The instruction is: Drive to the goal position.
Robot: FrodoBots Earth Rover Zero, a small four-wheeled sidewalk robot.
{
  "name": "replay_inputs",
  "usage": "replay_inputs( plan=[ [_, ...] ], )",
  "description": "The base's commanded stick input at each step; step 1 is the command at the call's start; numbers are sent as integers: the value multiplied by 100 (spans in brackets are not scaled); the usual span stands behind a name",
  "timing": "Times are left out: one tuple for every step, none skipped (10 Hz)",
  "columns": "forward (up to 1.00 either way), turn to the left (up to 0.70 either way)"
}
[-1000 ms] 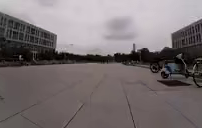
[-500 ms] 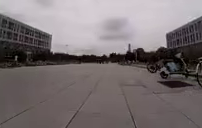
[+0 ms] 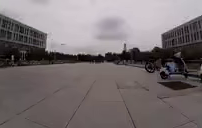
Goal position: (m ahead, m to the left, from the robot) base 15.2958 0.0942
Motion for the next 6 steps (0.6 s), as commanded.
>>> replay_inputs(
  plan=[
    [70, -14],
    [70, -14],
    [70, -14],
    [70, -14],
    [70, -14],
    [70, -14]
  ],
)
